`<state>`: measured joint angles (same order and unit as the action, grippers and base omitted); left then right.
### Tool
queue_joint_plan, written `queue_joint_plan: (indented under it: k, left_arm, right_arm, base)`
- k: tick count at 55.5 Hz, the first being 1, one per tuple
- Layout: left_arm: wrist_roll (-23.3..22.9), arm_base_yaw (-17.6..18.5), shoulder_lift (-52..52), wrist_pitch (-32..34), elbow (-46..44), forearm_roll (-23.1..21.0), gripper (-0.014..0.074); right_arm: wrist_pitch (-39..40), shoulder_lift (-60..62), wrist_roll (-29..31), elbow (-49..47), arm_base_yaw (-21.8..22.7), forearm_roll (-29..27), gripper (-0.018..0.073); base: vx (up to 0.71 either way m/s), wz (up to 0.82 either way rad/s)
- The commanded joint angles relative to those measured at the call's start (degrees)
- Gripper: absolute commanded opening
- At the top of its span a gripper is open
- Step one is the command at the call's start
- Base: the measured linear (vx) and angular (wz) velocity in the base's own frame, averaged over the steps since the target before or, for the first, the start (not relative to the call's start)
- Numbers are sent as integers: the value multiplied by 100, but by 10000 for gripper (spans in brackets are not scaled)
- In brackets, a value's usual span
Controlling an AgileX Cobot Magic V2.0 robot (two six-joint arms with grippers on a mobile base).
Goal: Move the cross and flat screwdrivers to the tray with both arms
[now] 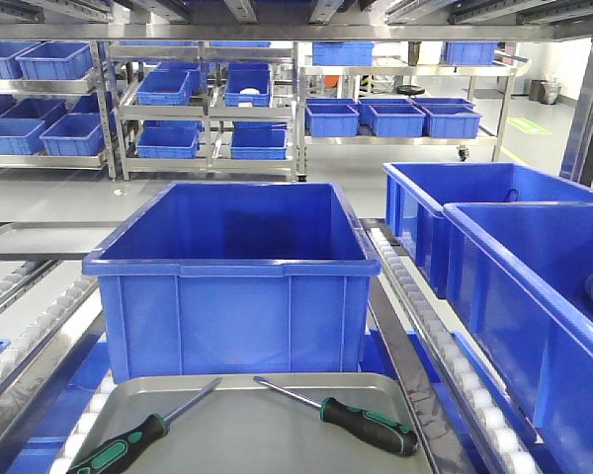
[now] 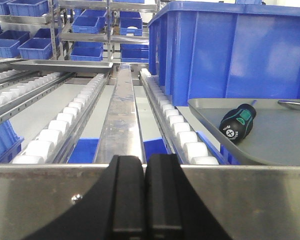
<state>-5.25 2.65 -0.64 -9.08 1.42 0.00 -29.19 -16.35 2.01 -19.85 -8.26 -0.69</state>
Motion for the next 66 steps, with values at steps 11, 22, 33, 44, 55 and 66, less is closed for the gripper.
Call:
queue_joint_plan:
  k: [11,22,33,44,55,66]
  left_arm:
    - [-49,4,-2,476,-139,-37,-6]
    - [-49,4,-2,481,-139,-37,-6]
    - [-49,4,-2,487,-139,-37,-6]
    - [-49,4,-2,487,-139,-37,-6]
    - [-49,4,-2,487,-139,-37,-6]
    - [-49,4,-2,487,-139,-37,-6]
  right_arm:
    - [1505,1639,-11,1542,555,13,-11]
    - [2306,1727,-314,2199,1082,29,-9]
    - [2351,1727,-314,2199,1054,22,-8]
    - [2351,1727,-314,2199,1054,22,-8]
    - [2351,1727,-314,2199,1054,22,-8]
    - [2351,1727,-314,2199,1054,22,-8]
  base:
    - [0,0]
    - [0,0]
    - [0,0]
    - [0,0]
    - [0,0]
    - [0,0]
